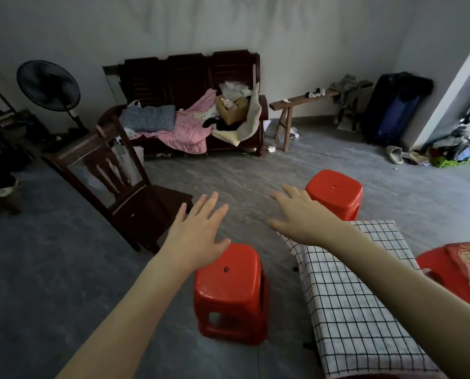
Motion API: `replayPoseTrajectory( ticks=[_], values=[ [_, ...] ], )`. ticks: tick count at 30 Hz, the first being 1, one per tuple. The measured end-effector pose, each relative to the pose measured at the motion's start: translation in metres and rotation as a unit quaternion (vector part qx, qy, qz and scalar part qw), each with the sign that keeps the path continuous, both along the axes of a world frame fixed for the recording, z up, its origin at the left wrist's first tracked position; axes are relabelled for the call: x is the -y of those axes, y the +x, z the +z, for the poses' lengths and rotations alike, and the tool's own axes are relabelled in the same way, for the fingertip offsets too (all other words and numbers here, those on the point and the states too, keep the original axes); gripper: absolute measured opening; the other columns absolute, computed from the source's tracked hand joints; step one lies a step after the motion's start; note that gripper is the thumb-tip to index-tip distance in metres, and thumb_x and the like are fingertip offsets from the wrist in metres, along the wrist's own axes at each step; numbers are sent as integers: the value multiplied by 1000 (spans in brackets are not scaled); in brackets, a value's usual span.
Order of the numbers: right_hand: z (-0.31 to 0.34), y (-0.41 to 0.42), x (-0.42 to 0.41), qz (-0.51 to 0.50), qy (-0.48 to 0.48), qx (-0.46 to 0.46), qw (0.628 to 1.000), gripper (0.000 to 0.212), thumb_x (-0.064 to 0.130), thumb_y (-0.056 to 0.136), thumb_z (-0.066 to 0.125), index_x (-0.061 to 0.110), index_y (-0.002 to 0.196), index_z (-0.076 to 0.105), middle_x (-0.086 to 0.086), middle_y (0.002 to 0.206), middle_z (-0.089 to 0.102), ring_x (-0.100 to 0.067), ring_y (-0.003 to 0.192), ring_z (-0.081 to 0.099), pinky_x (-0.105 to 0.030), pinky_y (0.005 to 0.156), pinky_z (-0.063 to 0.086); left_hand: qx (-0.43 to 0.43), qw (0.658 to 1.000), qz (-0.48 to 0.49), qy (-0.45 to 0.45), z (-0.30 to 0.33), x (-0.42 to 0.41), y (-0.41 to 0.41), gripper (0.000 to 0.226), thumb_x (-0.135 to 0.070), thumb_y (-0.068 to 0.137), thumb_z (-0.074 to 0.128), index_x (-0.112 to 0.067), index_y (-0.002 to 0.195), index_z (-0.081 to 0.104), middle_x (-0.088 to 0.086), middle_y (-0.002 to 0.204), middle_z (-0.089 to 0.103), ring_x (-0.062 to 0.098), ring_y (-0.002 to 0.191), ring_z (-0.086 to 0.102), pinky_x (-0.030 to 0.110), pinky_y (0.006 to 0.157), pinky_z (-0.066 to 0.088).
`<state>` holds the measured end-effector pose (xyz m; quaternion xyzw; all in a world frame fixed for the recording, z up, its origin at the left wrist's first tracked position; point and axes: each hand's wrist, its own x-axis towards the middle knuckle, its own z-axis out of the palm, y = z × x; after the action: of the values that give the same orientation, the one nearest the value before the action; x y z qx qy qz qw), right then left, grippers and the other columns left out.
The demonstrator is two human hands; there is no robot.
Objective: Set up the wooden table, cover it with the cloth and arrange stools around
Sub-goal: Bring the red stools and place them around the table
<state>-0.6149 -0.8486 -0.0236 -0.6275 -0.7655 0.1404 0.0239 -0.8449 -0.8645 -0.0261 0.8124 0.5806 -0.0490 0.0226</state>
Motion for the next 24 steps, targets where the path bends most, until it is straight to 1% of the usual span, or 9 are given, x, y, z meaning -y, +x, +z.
replayPoseTrajectory(
  ticks=[6, 10, 12, 15, 19, 24],
  values=[
    [-12, -22, -29, -60, -13, 6, 998, 70, 51, 92, 50, 23, 151, 25, -12, 161, 12, -31, 146, 17, -49, 111, 30, -20, 996, -80, -24, -13, -65, -13, 70, -53, 95, 45, -30, 154, 17, -2, 163, -12, 16, 150, -11, 47, 121, 1],
    [-18, -35, -39, -139, -13, 20, 990, 66, 48, 92, 52, 19, 147, 31, -12, 158, 19, -32, 142, 24, -50, 110, 33, -20, 987, -156, -40, -25, -111, -17, 68, -51, 95, 45, -31, 154, 18, -3, 163, -14, 15, 149, -11, 46, 121, -2],
    [-20, -43, -36, -189, -16, 14, 982, 66, 48, 92, 52, 19, 148, 32, -13, 159, 18, -32, 143, 23, -50, 112, 32, -20, 978, -203, -41, -29, -130, -19, 68, -51, 95, 45, -31, 154, 18, -2, 163, -14, 15, 149, -12, 47, 121, -2],
    [-20, -58, -27, -262, -30, 9, 965, 68, 47, 92, 52, 20, 150, 28, -12, 160, 16, -29, 146, 20, -49, 114, 30, -17, 960, -272, -57, -37, -152, -22, 68, -50, 95, 45, -30, 154, 17, -2, 163, -12, 16, 149, -11, 47, 121, -2],
    [-17, -75, -3, -361, -39, 8, 932, 68, 49, 93, 51, 20, 150, 28, -9, 160, 17, -28, 144, 22, -49, 111, 31, -21, 926, -369, -80, -53, -166, -9, 68, -48, 95, 46, -28, 154, 19, -1, 163, -10, 17, 150, -9, 48, 121, -2],
    [-8, -97, 47, -467, -38, 11, 884, 69, 47, 92, 55, 20, 150, 28, -11, 159, 18, -30, 145, 21, -49, 114, 31, -11, 879, -468, -92, -69, -145, 15, 67, -49, 94, 48, -28, 152, 23, 1, 164, -6, 20, 150, -6, 49, 121, 0]
  ],
)
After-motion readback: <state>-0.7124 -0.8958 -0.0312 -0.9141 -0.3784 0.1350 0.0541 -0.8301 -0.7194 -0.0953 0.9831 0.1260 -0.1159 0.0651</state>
